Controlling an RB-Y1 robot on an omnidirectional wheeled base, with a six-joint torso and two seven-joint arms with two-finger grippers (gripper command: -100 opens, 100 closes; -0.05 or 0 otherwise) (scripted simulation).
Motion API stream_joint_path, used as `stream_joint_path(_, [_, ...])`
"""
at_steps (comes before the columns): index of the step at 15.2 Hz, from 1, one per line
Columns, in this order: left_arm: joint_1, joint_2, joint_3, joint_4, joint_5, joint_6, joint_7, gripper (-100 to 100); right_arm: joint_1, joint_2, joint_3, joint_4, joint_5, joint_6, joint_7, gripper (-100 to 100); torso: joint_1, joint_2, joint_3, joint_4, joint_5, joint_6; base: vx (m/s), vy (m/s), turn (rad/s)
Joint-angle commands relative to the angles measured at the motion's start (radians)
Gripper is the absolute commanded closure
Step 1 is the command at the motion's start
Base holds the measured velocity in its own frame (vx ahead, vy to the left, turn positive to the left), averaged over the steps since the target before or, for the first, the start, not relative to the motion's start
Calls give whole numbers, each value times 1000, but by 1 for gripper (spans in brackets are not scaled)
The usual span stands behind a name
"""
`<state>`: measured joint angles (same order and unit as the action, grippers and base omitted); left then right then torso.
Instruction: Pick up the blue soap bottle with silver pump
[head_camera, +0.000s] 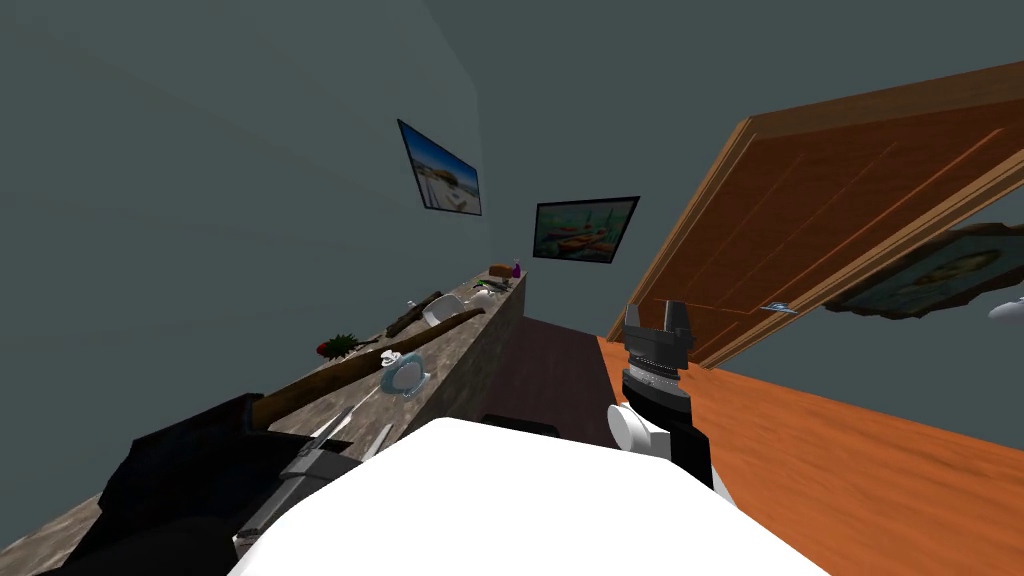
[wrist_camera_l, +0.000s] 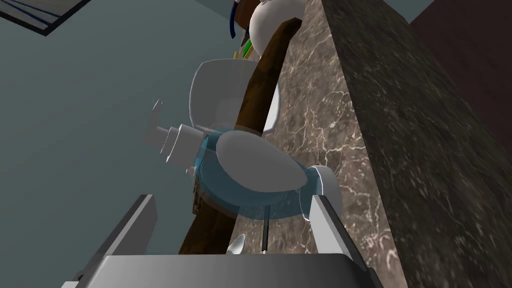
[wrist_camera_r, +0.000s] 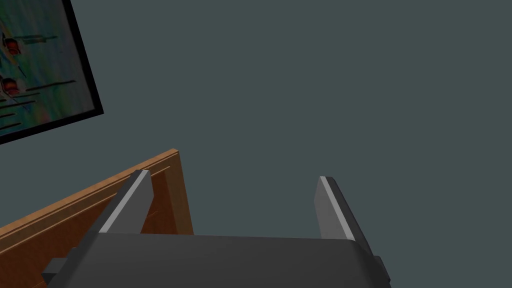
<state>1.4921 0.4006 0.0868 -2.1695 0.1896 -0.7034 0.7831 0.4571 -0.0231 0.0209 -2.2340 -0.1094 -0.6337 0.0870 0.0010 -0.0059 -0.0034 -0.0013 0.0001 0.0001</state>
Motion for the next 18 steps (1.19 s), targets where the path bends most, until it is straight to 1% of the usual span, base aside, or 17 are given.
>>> stream_joint_path(1, [25, 5, -1, 8, 1, -9, 36, -100, 0, 0, 0, 0, 0, 0, 0, 0, 0, 0, 0, 0, 0, 0, 66, 14, -28])
stream_joint_path(2, [65, 24, 6, 14, 9, -12, 67, -100, 0, 0, 0, 0, 0, 0, 0, 0, 0, 0, 0, 0, 0, 0, 71, 14, -70])
stream_joint_path(3, [76, 24, 6, 14, 9, -12, 86, -100, 0, 0, 0, 0, 0, 0, 0, 0, -1, 0, 0, 0, 0, 0, 83, 22, -71])
stream_joint_path(4, [76, 24, 6, 14, 9, -12, 95, -100, 0, 0, 0, 0, 0, 0, 0, 0, 0, 0, 0, 0, 0, 0, 69, 13, -26])
stream_joint_path(5, [117, 43, 14, 19, 17, -16, 127, -100, 0, 0, 0, 0, 0, 0, 0, 0, -1, 0, 0, 0, 0, 0, 85, 7, -67])
stream_joint_path(6, [126, 43, 14, 19, 17, -16, 145, -100, 0, 0, 0, 0, 0, 0, 0, 0, -1, 0, 0, 0, 0, 0, 88, 13, -71])
stream_joint_path(7, [126, 43, 14, 19, 17, -16, 154, -100, 0, 0, 0, 0, 0, 0, 0, 0, -1, -1, 0, 0, 0, 0, 62, 14, -23])
stream_joint_path(8, [166, 62, 22, 25, 25, -19, 185, -100, 0, 0, 0, 0, 0, 0, 0, 0, -1, 0, 0, 0, 0, 0, 80, 16, -64])
stream_joint_path(9, [174, 62, 22, 25, 25, -19, 203, -100, 0, 0, 0, 0, 0, 0, 0, 0, -1, 0, 0, 0, 0, 0, 89, 20, -69])
stream_joint_path(10, [174, 62, 22, 25, 25, -19, 213, -100, 0, 0, 0, 0, 0, 0, 0, 0, -1, -1, 0, 0, 0, 0, 66, 16, -24])
stream_joint_path(11, [214, 81, 30, 31, 34, -22, 241, -100, 0, 0, 0, 0, 0, 0, 0, 0, -1, 0, 0, 0, 0, 0, 83, 14, -67])
stream_joint_path(13, [220, 81, 30, 31, 34, -22, 272, -100, 0, 0, 0, 0, 0, 0, 0, 0, -1, -1, 0, 0, 0, 0, 70, 15, -45])
stream_joint_path(14, [263, 99, 38, 37, 43, -24, 302, -100, 0, 0, 0, 0, 0, 0, 0, 0, -1, 0, 0, 0, 0, 0, 77, 9, -66])
stream_joint_path(15, [263, 99, 38, 37, 43, -24, 322, -100, 0, 0, 0, 0, 0, 0, 0, 0, -1, 0, 0, 0, 0, 0, 92, 11, -69])
stream_joint_path(16, [263, 99, 38, 37, 43, -24, 330, -100, 0, 0, 0, 0, 0, 0, 0, 0, -1, -1, 0, 0, 0, 0, 67, 10, -24])
stream_joint_path(17, [305, 117, 46, 42, 51, -26, 361, -100, 0, 0, 0, 0, 0, 0, 0, 0, -1, 0, 0, 0, 0, 0, 82, 9, -64])
stream_joint_path(18, [305, 117, 46, 42, 51, -26, 380, -100, 0, 0, 0, 0, 0, 0, 0, 0, -1, -1, 0, 0, 0, 0, 92, 12, -68])
